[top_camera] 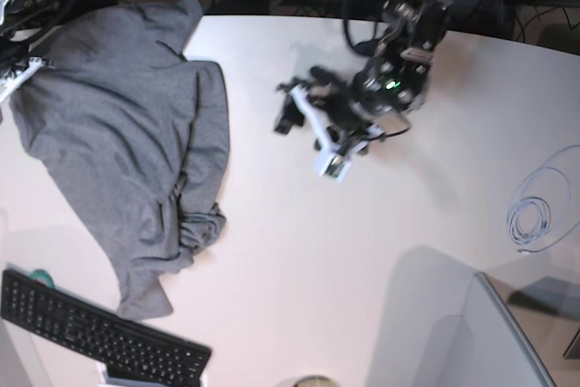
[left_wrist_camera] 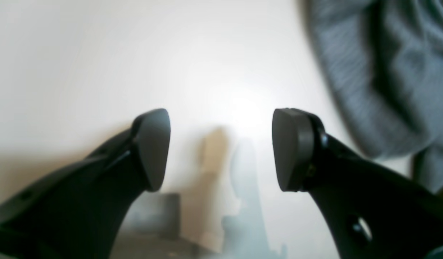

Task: Layout the t-shirt on the table in an organized manner, then fold the t-shirt properly
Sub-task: 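Reach the left gripper into the shirt middle and grasp the fabric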

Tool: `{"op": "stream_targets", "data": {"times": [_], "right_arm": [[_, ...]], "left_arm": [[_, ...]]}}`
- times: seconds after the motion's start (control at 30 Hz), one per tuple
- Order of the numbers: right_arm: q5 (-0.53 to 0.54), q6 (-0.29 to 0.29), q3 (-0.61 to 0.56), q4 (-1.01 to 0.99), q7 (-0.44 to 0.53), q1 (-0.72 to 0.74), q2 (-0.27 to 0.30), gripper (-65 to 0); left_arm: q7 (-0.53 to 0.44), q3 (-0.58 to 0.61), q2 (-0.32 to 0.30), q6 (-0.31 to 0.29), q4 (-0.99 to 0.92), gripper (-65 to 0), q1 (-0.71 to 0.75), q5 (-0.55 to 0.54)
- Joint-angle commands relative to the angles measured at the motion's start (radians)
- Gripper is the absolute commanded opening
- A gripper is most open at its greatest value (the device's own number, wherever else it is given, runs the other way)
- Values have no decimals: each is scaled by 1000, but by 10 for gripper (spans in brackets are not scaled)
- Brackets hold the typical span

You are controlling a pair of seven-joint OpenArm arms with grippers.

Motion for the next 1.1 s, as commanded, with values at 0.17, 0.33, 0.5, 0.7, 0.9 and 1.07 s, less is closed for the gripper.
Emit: {"op": "stream_targets", "data": {"times": [0.17, 0.33, 0.5, 0.7, 0.9, 1.07], "right_arm": [[6, 4, 3, 18, 12, 8, 13, -650], [6, 4, 3, 18, 13, 8, 13, -650], [6, 4, 3, 18, 13, 8, 13, -650], [6, 4, 3, 18, 13, 8, 13, -650], [6, 4, 3, 18, 13, 8, 13, -650], [6, 4, 3, 18, 13, 7, 13, -650]], "left_arm": [[-19, -1, 144, 0, -272, -222, -203, -11], [-102, 10, 210, -1, -413, -222, -285, -11], [-196, 13, 218, -1, -512, -219, -308, -66], [-234, 16, 218, -116, -674, -221, -374, -241], [-266, 194, 220, -113, -700, -225, -378, -250], [-283, 199, 218, -86, -702, -406, -372, -252]]}}
